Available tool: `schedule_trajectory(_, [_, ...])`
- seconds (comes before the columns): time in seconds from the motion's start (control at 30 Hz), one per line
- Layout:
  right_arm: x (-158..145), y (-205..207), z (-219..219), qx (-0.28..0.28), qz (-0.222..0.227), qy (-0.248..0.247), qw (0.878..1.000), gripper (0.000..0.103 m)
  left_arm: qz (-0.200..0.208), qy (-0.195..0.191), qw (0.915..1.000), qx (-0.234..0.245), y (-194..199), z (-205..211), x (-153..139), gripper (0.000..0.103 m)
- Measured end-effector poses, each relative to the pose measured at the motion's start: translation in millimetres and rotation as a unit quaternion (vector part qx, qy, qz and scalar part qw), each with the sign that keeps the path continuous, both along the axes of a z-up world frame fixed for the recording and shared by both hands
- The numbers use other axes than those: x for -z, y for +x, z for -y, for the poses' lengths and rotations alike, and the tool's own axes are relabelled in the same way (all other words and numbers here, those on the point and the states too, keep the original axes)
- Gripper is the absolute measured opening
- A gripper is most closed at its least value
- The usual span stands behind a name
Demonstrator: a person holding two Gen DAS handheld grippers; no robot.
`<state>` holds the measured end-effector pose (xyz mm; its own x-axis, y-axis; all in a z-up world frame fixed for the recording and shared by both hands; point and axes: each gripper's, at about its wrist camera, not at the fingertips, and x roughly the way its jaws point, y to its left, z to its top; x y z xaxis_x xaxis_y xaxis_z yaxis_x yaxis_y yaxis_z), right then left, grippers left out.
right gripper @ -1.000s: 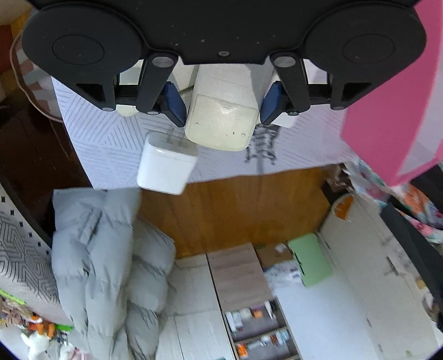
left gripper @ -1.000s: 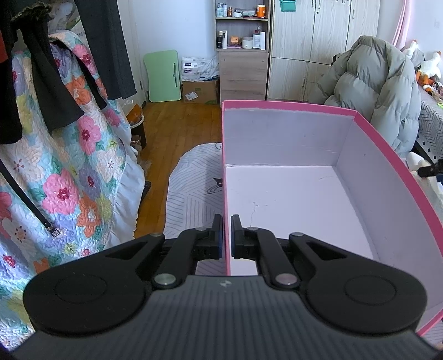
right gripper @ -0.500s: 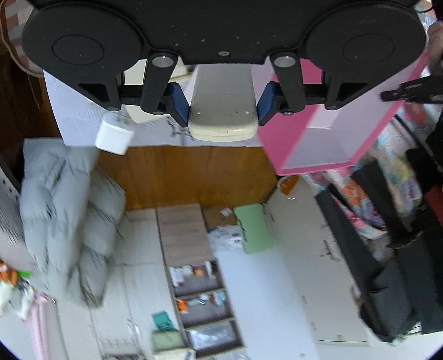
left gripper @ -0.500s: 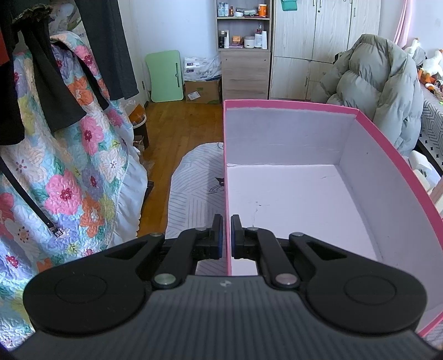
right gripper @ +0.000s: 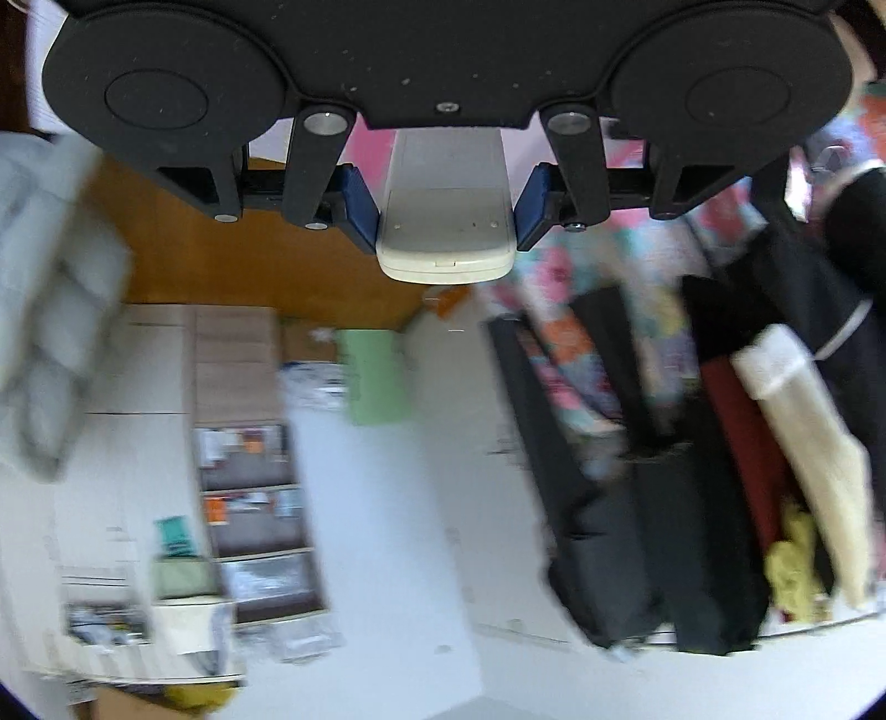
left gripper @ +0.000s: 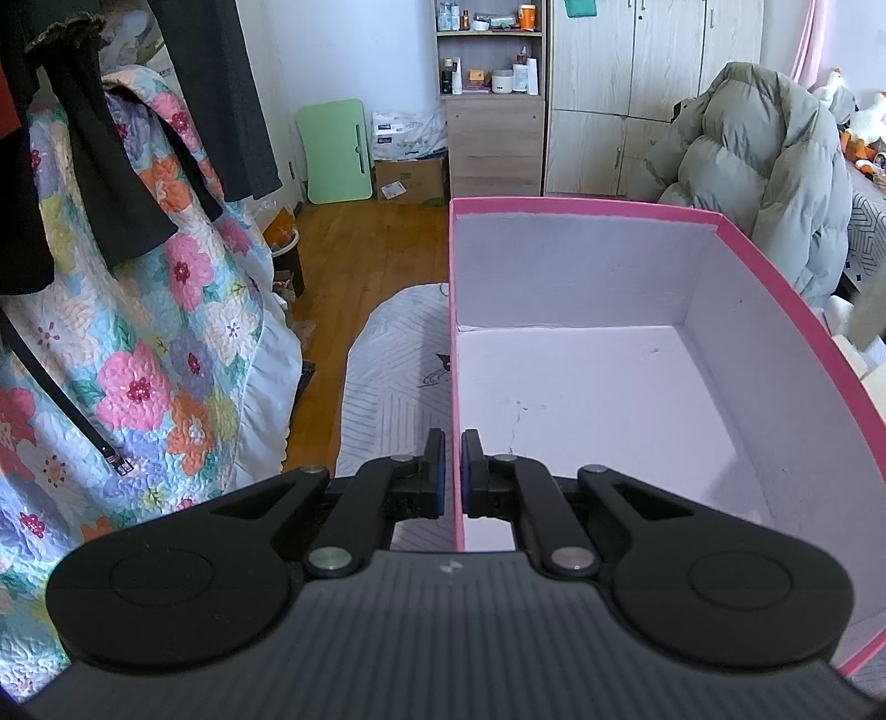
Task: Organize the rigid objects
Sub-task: 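Lift the cream remote into the pink box and open the right gripper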
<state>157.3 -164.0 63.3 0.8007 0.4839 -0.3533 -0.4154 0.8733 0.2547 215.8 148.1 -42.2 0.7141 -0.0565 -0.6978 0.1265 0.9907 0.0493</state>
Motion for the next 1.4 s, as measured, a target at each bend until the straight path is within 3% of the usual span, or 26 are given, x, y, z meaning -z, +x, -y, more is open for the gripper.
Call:
schedule_trajectory(0.13, [19,39,-38,-0.065,-0.049,0.013,0.997,0.058,0.001,0.012,0.9999,0.001,-2,3,0,0.005])
schedule_trajectory(0.23, [39,75,-77,-0.087,-0.099,-0.016,0.991,0.058,0.000,0.009,1.0000,-0.001,-1,2,0,0.005])
schedule_trajectory(0.33, [56,98,-102,-0.103,-0.117,-0.030,0.987,0.058,0.000,-0.004,1.0000,-0.005,-1,0,0,0.005])
schedule_trajectory(0.47, [70,104,-118,-0.154,-0.141,-0.021,0.978,0.058,-0.002,-0.017,0.9998,-0.007,-2,-5,0,0.005])
schedule_trajectory(0.53, [80,97,-122,-0.170,-0.155,-0.045,0.972,0.058,-0.001,-0.015,0.9999,-0.006,-2,-4,0,0.005])
schedule_trajectory(0.8, [84,72,-109,-0.214,-0.152,-0.081,0.961,0.058,0.001,-0.003,1.0000,-0.006,0,-3,1,0.005])
schedule_trajectory(0.97, [87,69,-111,-0.268,-0.111,-0.119,0.950,0.058,0.000,-0.005,0.9999,-0.008,0,-2,1,0.006])
schedule_trajectory(1.07, [89,72,-109,-0.293,-0.110,-0.135,0.940,0.058,0.000,-0.005,1.0000,-0.009,0,-2,1,0.006])
schedule_trajectory(1.27, [113,75,-118,-0.286,-0.130,-0.192,0.930,0.058,0.000,-0.004,0.9999,-0.011,-1,-1,1,0.006])
schedule_trajectory(1.4, [114,76,-118,-0.294,-0.131,-0.194,0.927,0.058,-0.001,-0.004,0.9999,-0.010,-2,0,3,0.006])
